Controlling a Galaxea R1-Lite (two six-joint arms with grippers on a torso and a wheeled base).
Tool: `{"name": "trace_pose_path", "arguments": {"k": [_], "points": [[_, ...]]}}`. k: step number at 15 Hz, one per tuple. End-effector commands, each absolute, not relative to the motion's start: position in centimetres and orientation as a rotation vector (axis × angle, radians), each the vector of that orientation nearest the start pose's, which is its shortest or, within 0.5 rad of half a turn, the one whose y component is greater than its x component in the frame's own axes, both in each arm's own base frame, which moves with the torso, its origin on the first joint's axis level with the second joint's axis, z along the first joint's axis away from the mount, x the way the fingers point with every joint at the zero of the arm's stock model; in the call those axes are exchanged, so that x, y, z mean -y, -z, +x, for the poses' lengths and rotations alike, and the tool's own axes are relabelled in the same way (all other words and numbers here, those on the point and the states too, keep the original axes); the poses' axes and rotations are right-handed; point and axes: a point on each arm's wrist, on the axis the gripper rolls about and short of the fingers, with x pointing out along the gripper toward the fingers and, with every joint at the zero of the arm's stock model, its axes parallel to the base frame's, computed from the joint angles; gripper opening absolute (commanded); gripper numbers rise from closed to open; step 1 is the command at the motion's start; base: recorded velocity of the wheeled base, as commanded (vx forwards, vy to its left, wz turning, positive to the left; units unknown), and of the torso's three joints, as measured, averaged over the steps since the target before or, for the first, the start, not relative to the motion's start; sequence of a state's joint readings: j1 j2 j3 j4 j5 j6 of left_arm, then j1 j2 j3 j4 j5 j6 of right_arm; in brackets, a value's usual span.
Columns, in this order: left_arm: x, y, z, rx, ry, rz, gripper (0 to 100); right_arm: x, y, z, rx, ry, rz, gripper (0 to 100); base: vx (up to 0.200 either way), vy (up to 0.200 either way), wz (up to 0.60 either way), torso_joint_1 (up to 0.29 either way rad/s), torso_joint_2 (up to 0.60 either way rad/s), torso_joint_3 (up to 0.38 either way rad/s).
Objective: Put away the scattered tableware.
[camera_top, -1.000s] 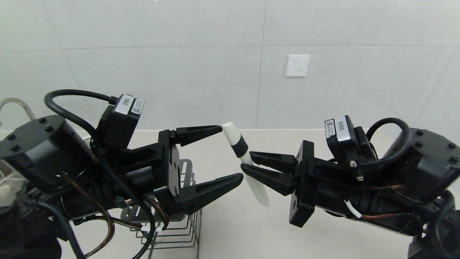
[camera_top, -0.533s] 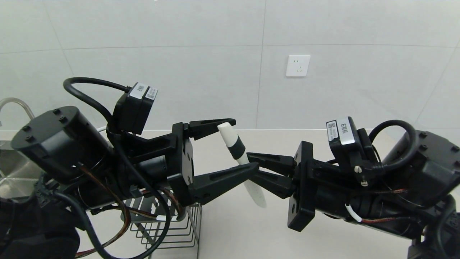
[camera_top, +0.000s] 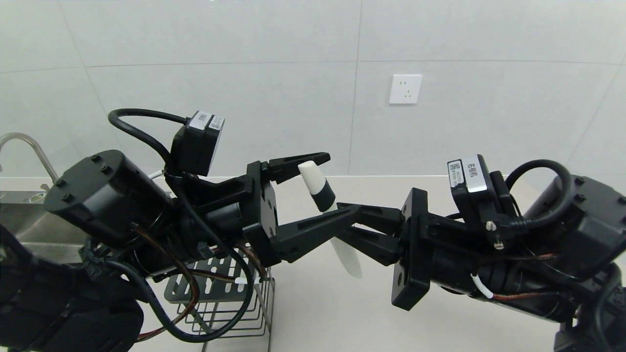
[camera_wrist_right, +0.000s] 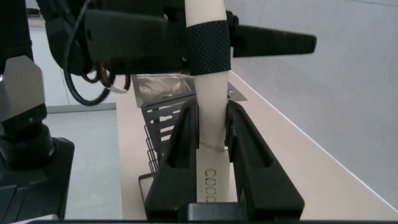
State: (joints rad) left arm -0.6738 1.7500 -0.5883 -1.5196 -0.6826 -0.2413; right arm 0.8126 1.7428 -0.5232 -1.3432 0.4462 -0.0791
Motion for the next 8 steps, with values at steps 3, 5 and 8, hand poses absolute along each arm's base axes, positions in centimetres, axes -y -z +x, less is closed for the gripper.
{"name": "trace_pose_path", "arguments": {"k": [3,5,8], "points": [[18.68,-19.83,21.70,0.209,1.370,-0.218,100,-21.41,-17.04,18.92,0.186,-1.251,-0.044,0,0.000,0.000,0.00,0.000,0.00,0.000],[18.67,-20.00,21.69,0.215,1.372,-0.228,100,-21.63,-17.06,19.13,0.189,-1.251,-0.043,0,0.000,0.000,0.00,0.000,0.00,0.000],[18.76,-20.03,21.73,0.223,1.376,-0.230,0,-21.90,-16.99,19.38,0.189,-1.251,-0.043,0,0.000,0.000,0.00,0.000,0.00,0.000]]}}
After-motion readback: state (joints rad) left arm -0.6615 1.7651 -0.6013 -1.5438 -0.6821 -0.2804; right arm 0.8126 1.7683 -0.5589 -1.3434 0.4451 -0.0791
